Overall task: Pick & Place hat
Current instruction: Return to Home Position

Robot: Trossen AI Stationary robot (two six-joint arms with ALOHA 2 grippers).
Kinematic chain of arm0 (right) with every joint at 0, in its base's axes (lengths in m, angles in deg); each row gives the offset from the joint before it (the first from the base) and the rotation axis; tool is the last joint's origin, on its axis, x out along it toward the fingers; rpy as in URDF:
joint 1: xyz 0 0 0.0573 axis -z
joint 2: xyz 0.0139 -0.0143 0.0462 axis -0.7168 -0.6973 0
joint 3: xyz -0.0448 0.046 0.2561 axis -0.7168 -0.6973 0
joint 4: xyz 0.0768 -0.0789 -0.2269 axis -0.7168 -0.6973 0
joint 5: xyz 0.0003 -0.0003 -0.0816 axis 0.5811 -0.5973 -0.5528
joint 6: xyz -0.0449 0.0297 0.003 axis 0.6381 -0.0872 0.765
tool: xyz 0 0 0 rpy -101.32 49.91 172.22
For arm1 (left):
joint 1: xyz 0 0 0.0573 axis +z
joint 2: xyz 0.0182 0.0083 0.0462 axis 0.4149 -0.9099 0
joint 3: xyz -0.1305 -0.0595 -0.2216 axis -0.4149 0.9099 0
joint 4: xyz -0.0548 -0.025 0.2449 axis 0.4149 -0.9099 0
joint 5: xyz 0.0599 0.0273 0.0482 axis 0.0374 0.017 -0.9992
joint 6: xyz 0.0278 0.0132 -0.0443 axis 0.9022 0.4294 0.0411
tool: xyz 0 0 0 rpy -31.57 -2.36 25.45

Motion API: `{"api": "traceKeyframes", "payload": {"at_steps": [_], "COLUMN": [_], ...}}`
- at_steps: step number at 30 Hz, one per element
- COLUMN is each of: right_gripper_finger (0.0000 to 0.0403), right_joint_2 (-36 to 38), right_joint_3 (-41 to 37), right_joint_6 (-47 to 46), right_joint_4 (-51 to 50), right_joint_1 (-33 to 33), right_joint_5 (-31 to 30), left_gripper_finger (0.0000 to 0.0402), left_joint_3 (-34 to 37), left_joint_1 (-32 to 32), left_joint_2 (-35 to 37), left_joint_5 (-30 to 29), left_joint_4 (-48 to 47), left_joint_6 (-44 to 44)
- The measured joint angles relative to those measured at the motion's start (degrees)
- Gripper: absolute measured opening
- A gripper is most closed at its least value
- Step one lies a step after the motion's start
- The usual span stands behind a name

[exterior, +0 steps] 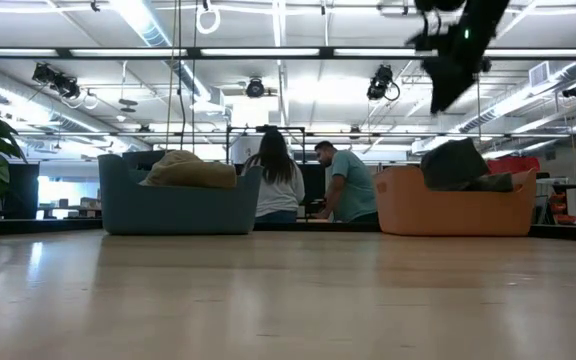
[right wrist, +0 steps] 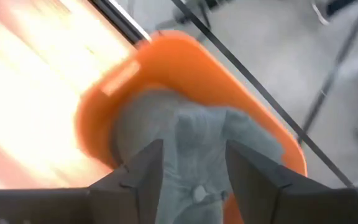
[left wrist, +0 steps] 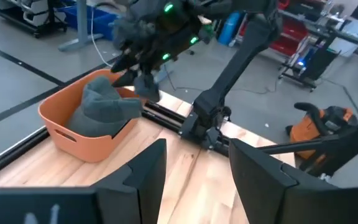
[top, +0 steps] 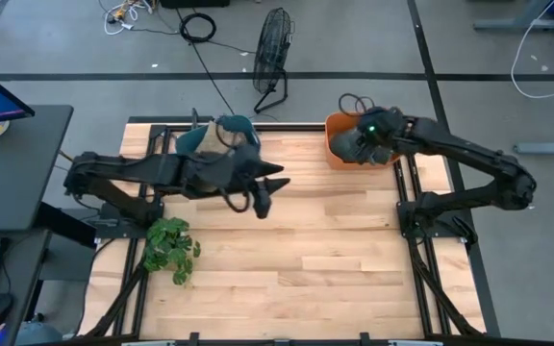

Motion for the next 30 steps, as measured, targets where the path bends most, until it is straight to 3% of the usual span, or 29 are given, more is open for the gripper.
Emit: {"api": "traceKeyframes", "payload": {"at_steps": [8,15,21,30], "right_gripper_finger": [0.0170,0.0151,0.0137,0.0123], "right_joint_2": [5.7,16.8,27.8,43.4], "right_joint_3": [14.2,13.4,2.4,-14.6], "right_joint_6": [-0.3,-1.8,-4.1,-6.3], "right_joint_4": [-1.0,1.8,9.1,24.1], "right_joint_1": [-6.5,-11.5,-13.3,-13.3], "right_joint_5": [13.4,17.0,21.6,31.2], "left_gripper_finger": [0.0179,0.0179,0.0179,0.0179], "left_joint_3": [-0.1,2.2,15.9,43.7], "left_joint_1": [0.2,0.0,-0.7,-1.2], "left_joint_2": [6.7,11.4,21.1,42.1], "left_joint_5": [-4.6,-9.1,-9.0,-7.7], "left_joint_4": [-14.4,-26.8,-22.3,-0.8], "left_joint_6": [-4.4,-10.6,-13.6,-8.8]}}
